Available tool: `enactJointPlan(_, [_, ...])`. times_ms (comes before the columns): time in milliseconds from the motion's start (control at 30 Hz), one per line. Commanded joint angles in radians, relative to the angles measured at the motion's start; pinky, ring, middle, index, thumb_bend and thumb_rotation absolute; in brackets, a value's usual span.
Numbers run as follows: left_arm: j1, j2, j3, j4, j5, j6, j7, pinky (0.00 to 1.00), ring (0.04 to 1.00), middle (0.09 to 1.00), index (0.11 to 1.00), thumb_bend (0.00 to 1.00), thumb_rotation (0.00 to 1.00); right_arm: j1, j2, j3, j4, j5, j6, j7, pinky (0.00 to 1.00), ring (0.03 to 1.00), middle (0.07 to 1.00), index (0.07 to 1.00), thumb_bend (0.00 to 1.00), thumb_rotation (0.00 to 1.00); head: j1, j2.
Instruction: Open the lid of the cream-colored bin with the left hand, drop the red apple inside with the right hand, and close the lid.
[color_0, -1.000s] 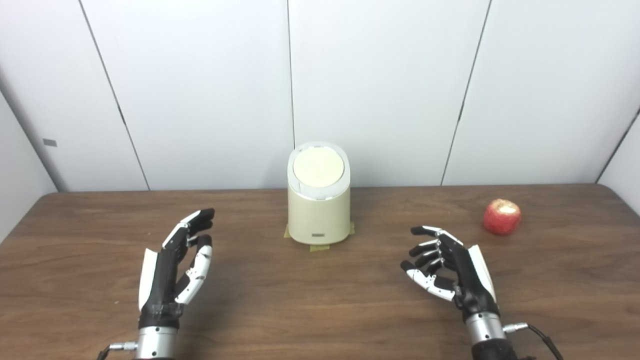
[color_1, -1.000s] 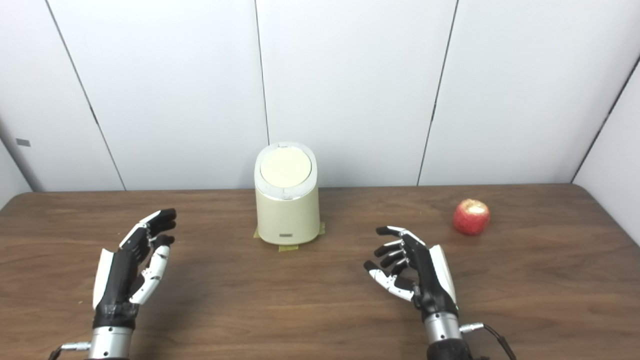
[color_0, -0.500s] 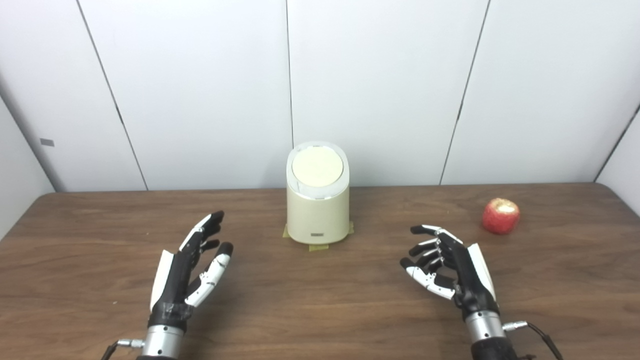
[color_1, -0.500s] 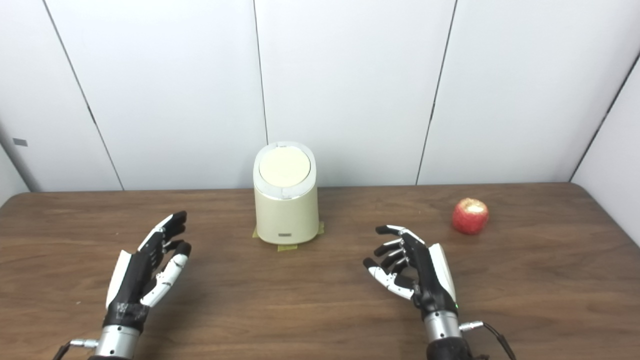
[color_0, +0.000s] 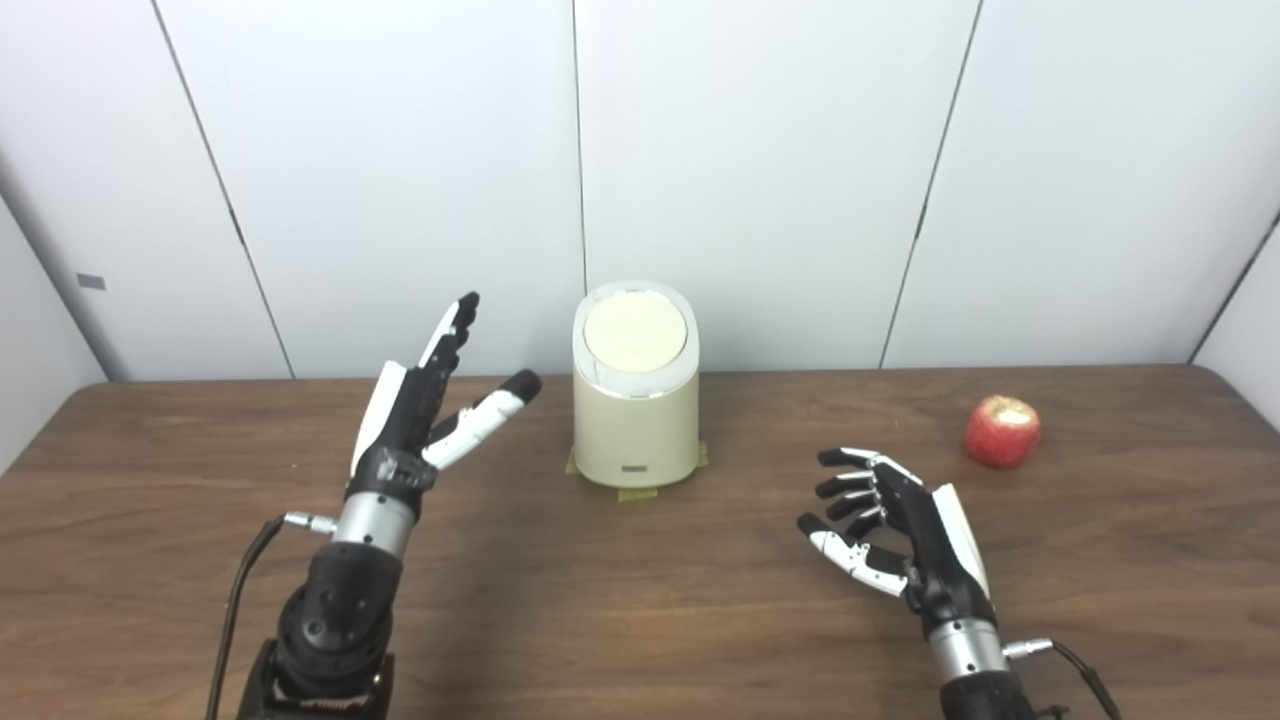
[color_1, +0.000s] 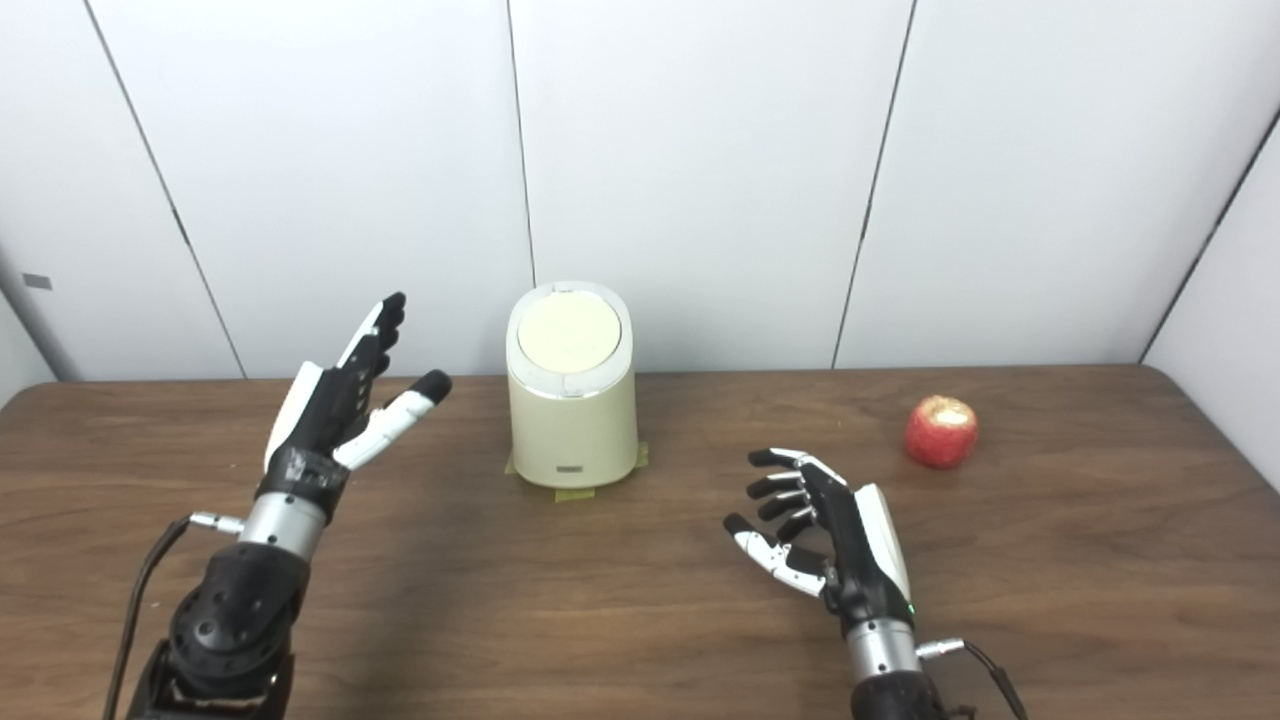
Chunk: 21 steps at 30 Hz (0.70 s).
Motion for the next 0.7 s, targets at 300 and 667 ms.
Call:
enactJointPlan(300, [-0.195, -0.032, -0.062, 0.037, 0.163, 0.156, 0.050, 1.00, 1.000, 1.000, 1.000, 1.00, 0.54, -0.028, -0.007, -0.001, 0.012, -0.001, -0.033, -0.016, 0.42, 0.560, 0.617, 0.692, 0.25, 0.22, 0.002, -0.005])
enactJointPlan(667, [-0.302, -0.100, -0.069, 0.182, 0.463, 0.175, 0.011, 1.00, 1.000, 1.000, 1.000, 0.91, 0.24, -0.021, -0.012, 0.003, -0.001, -0.018, -0.017, -0.016, 0.43, 0.570, 0.631, 0.696, 0.25, 0.18, -0.001, -0.005])
